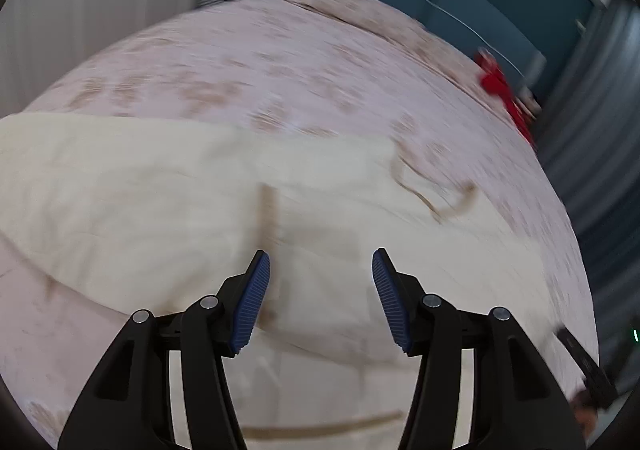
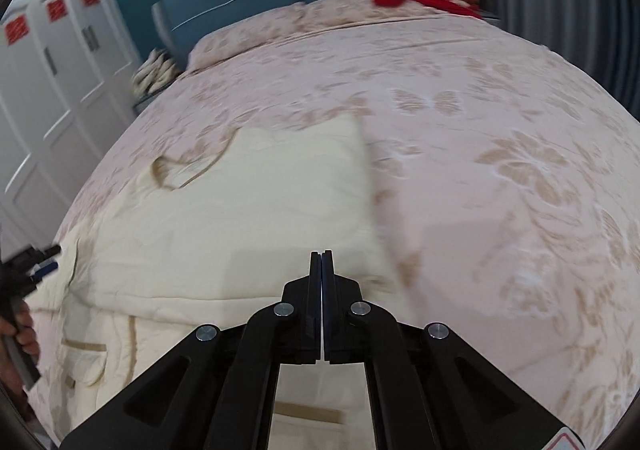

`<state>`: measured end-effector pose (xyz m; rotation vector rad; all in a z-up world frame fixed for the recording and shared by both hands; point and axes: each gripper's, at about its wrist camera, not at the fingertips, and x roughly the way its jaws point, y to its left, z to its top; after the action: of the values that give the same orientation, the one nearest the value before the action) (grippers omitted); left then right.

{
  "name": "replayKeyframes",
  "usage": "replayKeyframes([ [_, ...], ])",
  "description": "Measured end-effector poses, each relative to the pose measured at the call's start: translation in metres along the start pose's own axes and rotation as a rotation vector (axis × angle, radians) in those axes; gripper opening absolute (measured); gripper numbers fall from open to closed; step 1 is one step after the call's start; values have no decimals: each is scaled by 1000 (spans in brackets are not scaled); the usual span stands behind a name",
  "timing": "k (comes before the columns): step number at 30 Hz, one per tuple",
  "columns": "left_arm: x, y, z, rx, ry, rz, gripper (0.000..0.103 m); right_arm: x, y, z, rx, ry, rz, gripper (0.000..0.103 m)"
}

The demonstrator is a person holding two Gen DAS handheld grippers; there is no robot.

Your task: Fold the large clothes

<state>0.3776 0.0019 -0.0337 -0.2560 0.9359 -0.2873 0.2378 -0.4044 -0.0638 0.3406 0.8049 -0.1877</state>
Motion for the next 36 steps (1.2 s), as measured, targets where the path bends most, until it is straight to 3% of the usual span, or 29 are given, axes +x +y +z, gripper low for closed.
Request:
replayKeyframes([
  [3,30,-21,-17,90,62,40,52,16,15,-3,-49,41,-14,0],
  [6,54,-18,-28,79,97,69,51,36,16,-10,-89,82,-96,0],
  [8,58,-14,-31,71,90,67,51,46,6,-15,-107,102,-157,0],
  [11,61,-16,-39,89,69,80,51,58,-8,-23,-99,128,-163,0],
  [17,70,-16,-50,147,33,97,52,67,-1,-31,-137,94,-256,0],
  [27,74,-21,-58,194,-12,137,53,72,-1,-34,-145,68,-263,0],
  [31,55,-9,-50,118,-22,73,53,66,-10,-29,-81,84,-199,0],
  [33,28,9,-49,53,-50,39,55,53,-3,-20,-35,107,-226,1],
  [34,13,21,-49,19,-59,21,61,41,8,-16,-26,102,-233,6],
  [35,3,30,-49,-9,-66,28,74,32,20,-14,-31,89,-220,9],
  [36,-17,52,-51,-65,-89,42,79,22,41,-12,-52,72,-183,9],
])
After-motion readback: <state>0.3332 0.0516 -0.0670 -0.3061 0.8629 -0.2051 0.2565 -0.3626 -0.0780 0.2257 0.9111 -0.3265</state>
